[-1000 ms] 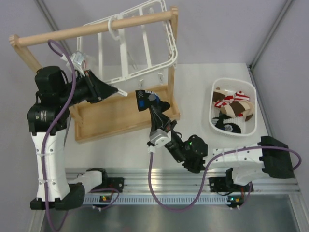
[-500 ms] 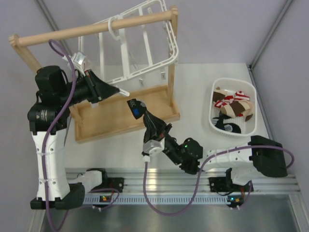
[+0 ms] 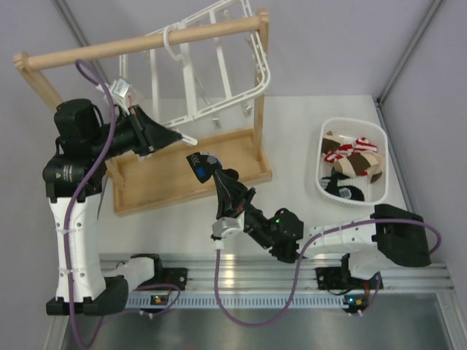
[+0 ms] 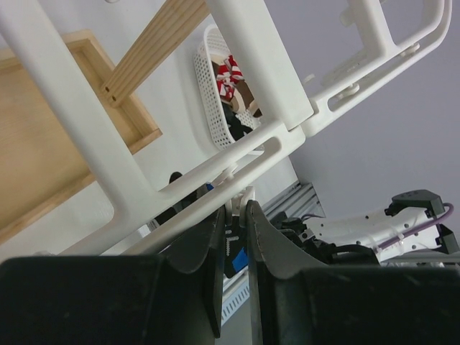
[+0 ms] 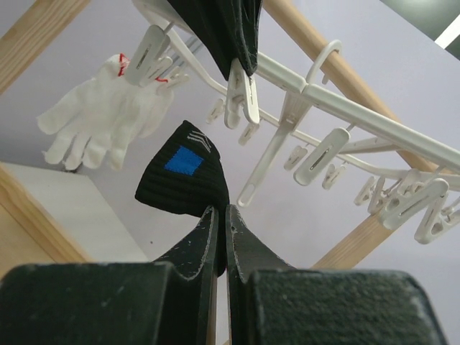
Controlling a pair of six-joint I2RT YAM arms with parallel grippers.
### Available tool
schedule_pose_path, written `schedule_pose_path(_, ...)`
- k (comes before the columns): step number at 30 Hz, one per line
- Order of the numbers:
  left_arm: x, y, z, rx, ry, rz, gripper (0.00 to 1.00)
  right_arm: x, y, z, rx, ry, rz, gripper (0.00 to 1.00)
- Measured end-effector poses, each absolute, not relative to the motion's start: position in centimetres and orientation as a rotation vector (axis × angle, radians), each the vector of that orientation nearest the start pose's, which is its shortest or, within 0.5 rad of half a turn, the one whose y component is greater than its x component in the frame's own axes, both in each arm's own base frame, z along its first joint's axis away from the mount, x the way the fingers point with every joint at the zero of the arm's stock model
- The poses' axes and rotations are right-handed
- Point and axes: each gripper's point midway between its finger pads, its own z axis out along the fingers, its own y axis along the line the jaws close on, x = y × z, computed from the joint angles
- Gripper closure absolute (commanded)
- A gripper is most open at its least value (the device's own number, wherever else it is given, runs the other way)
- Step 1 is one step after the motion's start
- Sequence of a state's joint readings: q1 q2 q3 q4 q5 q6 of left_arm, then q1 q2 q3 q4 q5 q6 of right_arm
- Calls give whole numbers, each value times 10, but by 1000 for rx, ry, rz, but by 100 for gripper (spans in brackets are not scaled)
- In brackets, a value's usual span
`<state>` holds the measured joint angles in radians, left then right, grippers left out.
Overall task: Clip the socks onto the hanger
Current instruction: Clamp the sock onto the hanger.
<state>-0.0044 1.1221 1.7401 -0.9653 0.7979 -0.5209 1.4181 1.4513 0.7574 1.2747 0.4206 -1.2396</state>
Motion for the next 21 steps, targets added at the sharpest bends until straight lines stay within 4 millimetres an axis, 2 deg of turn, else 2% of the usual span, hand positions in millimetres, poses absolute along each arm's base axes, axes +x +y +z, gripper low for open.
schedule_pose_path(8,227,-142,447,65,1963,-1119,81,170,385,376,-860,578,-51,100)
schedule_pose_path(16,226,-143,447,75,1961,-1122,81,184,381,379,-865,549,-86,100)
schedule_pose_path(21,227,-143,447,78,1962,-1125,81,185,382,382,-876,515,-94,100)
